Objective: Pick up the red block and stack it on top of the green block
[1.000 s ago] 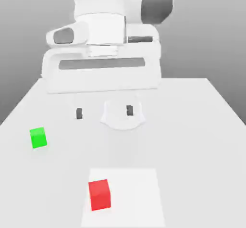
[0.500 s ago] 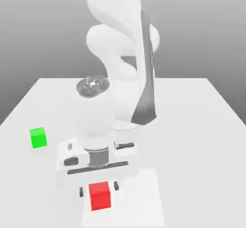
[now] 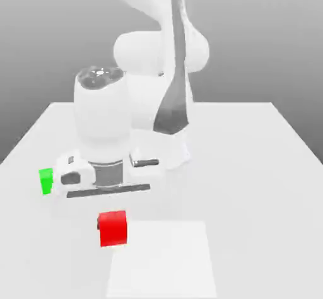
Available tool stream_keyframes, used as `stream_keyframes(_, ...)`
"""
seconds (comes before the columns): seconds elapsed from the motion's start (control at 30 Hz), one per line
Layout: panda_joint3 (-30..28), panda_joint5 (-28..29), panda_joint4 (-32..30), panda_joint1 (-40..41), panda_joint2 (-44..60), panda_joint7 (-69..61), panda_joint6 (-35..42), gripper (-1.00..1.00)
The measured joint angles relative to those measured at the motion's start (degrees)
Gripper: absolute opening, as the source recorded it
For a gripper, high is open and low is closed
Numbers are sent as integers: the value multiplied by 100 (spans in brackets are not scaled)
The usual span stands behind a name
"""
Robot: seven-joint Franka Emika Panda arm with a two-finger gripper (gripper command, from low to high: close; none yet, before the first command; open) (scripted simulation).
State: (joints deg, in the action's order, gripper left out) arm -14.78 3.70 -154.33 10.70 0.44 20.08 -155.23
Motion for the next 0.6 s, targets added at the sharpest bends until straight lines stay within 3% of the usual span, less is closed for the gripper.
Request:
stream_keyframes(0.37,-1504,1262,-1097,2349,-1470,-801,313,-100)
stream_keyframes(0.6,-1857,870,-1220,2284,-1218,-1231,-40,-100)
